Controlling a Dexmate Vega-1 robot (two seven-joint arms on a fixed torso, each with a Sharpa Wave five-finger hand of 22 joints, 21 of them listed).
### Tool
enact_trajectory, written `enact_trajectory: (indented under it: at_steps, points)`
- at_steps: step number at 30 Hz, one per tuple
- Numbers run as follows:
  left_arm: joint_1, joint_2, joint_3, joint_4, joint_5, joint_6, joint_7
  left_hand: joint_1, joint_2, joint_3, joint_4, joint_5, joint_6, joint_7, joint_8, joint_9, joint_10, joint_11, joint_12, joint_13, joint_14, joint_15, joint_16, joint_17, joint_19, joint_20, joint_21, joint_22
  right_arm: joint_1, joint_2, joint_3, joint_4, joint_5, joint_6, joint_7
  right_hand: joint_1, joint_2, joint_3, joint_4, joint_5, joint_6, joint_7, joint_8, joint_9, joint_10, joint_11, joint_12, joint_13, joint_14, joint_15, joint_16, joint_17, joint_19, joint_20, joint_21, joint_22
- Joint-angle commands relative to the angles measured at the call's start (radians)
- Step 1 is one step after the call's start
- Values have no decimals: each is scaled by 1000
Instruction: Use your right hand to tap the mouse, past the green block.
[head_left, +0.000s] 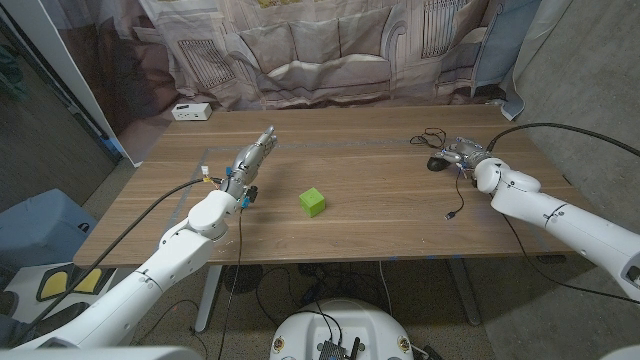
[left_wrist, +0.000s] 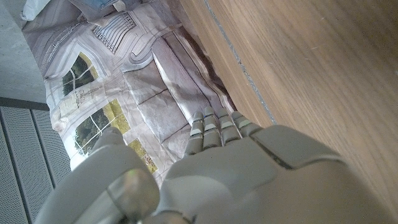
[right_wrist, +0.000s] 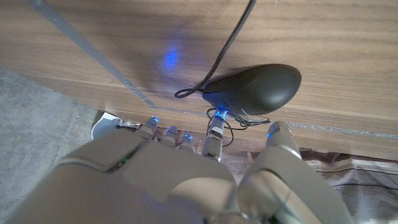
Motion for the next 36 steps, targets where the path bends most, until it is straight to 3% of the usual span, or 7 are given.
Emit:
enact_trajectory:
  at_steps: [1,25,36]
  points:
    - [8,3,1,-7,-2,5,3,-3,8,0,-7,-2,1,1,-4,5,1,-5,-2,2,-2,0,-2,5,-7,4,-2,6,6,6,-19,18,5,-9,23,8,-6,8,1,1,35,16,6,4,3,1,5,2,-154,6,4,0,-120,-7,3,2]
    - [12,5,-1,-14,-2,1,3,-4,10,0,-10,-2,1,1,-4,5,0,-2,-3,2,-3,0,-2,5,-7,3,0,6,1,-5,-24,-2,-3,-14,16,7,-8,9,1,2,72,12,10,3,30,-1,8,1,-148,9,5,0,-118,-9,1,2]
    - [21,8,-6,-16,-5,-5,3,-4,11,0,-12,-2,2,2,-4,5,2,-5,-2,2,-2,1,-1,5,-7,3,0,6,-8,-8,-16,-31,-24,-21,-10,8,-7,11,1,3,46,-2,-5,3,22,2,2,1,-148,10,4,0,-120,-10,-1,2]
